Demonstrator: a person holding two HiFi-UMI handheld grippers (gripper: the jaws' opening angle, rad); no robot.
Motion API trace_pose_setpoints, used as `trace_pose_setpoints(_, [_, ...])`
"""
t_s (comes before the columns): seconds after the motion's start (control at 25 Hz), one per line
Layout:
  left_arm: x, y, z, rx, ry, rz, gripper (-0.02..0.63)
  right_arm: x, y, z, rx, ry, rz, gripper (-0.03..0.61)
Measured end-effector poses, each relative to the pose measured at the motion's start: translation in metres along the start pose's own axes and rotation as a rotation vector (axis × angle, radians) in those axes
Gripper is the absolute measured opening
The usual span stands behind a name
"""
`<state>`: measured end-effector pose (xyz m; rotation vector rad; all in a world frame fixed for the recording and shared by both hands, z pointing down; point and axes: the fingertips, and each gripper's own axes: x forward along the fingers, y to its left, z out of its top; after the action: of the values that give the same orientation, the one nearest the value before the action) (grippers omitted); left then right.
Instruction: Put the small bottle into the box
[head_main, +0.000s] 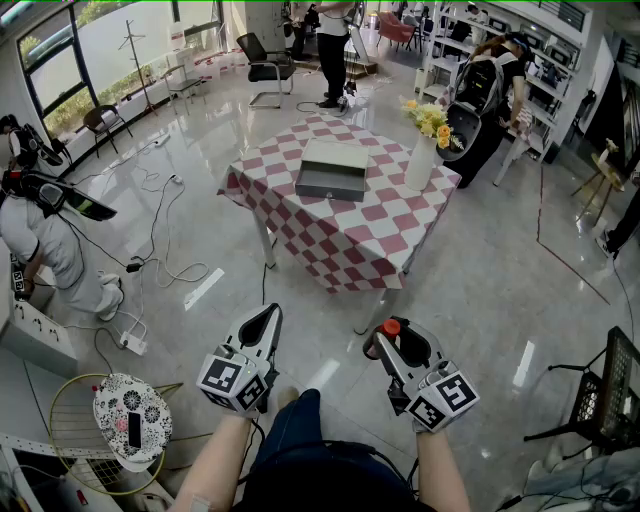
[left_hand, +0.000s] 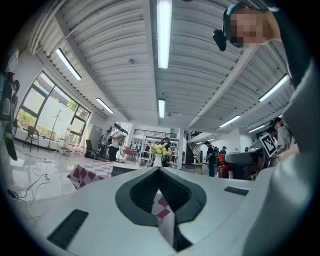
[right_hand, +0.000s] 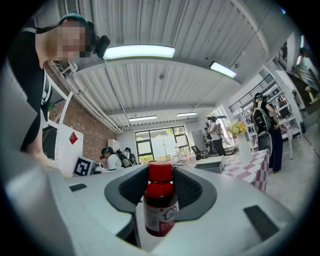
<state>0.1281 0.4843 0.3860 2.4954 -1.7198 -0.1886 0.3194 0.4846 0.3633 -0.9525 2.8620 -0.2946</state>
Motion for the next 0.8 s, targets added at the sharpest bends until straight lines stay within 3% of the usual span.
trace_pose_setpoints(0.32, [0.052, 0.052, -0.011, 0.03, 0.041, -0.017, 0.002, 0.069, -0.032, -0.014, 0.016, 0.003, 0.006, 0.153])
trace_pose_setpoints(0.52, [0.083, 0.089, -0.01, 0.009, 0.054, -0.033, 0.002, 0.117, -0.052, -0.016, 0.022, 0.026, -0.001, 0.153])
trace_pose_setpoints(0.8, [0.133, 0.146, -0.008, 0.007, 0.089, -0.094, 0.002, 0.19, -0.087, -0.02, 0.053, 0.032, -0.062, 0.153])
